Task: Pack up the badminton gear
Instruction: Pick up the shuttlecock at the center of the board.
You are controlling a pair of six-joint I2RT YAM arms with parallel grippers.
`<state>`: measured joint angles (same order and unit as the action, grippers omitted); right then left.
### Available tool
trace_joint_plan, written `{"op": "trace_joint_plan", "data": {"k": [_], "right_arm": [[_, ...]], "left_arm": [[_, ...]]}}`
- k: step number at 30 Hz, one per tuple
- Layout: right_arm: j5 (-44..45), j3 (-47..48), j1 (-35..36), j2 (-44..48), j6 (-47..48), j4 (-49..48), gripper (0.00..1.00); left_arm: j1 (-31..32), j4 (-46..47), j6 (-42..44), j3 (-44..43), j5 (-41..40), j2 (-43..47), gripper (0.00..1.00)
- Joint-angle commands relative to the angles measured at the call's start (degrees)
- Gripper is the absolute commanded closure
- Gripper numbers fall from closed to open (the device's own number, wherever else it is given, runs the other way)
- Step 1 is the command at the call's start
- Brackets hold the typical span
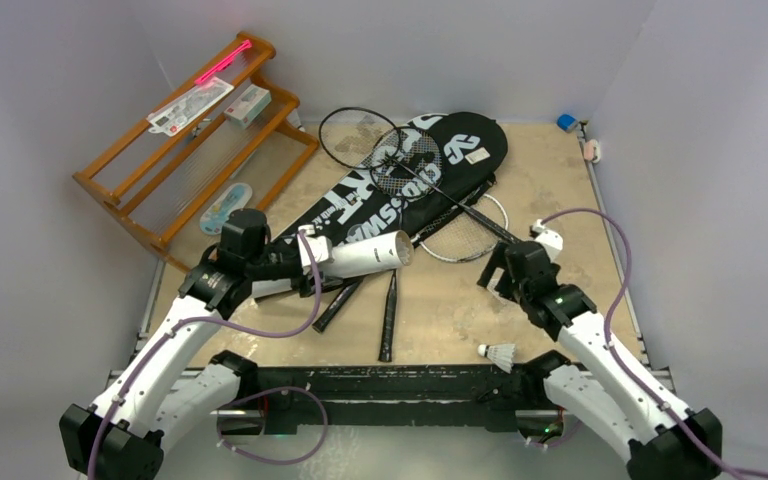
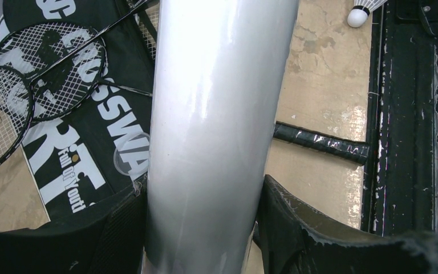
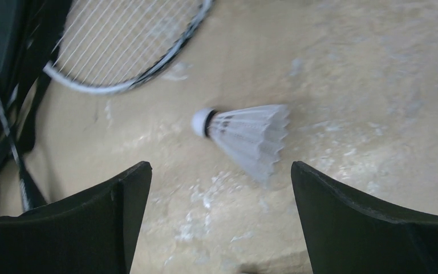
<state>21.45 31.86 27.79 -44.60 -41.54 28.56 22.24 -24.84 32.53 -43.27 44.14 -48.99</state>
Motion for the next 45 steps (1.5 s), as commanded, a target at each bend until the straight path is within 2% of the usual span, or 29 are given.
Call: {"op": "trace_joint_plan", "data": {"k": [1,4,8,11,18,21,22,23,25,31,35,38,41,45], "right_arm": [[-0.6,-1.7,-7.3,-0.7,1.5,-4.2,0.06],[-1.4,-2.9,-9.6,-2.7,1.1,-6.9,0.06],[-8.2,-6.1,-11.7,-4.4,0.5,-14.5,0.12],[-9.4,-6.7,-12.0,-5.0,-0.2,-16.6,0.16],[-10.6,-7.1,-12.1,-5.8,-0.8,-18.3,0.40],[-11.6,-7.0,-12.1,-5.4,-0.8,-18.2,0.57],[-11.6,-7.0,-12.1,-5.0,-0.8,-18.1,0.67],[-11.7,-6.9,-12.1,-4.8,-0.8,-17.9,0.82],[-12.1,-6.2,-12.1,-4.1,-0.3,-17.2,1.00],[-21.1,-1.0,-12.1,-1.3,4.6,-13.0,1.00],[-29.3,6.3,-12.1,1.2,10.7,-8.6,1.00],[-43.0,12.9,-12.1,3.1,14.8,-7.1,1.00],[-57.3,15.2,-12.0,5.7,13.4,-10.7,1.00],[-67.6,17.4,-12.1,8.3,10.4,-14.4,1.00]], "left_arm": [[-0.3,2.2,0.1,-1.3,1.4,0.7,0.64],[-0.3,2.0,0.4,-1.4,2.2,0.7,0.64],[-0.3,1.7,0.6,-1.4,2.8,0.6,0.64],[-0.3,1.7,0.6,-1.4,2.8,0.4,0.64],[-0.3,1.5,0.7,-1.5,3.2,0.4,0.64],[-0.3,1.5,0.8,-1.4,3.2,0.3,0.65],[-0.3,1.5,0.8,-1.4,3.3,0.2,0.64],[-0.3,1.4,0.9,-1.5,3.3,0.1,0.64],[-0.3,1.3,0.9,-1.5,3.5,0.1,0.65],[-0.3,1.1,1.3,-1.5,3.9,-0.1,0.64],[-0.3,0.8,1.7,-1.6,4.8,-0.2,0.64],[-0.3,0.2,2.4,-1.8,5.7,-0.6,0.64],[-0.3,-0.5,2.9,-2.1,6.7,-1.0,0.65],[-0.3,-0.6,3.1,-2.1,7.1,-1.4,0.65]]}}
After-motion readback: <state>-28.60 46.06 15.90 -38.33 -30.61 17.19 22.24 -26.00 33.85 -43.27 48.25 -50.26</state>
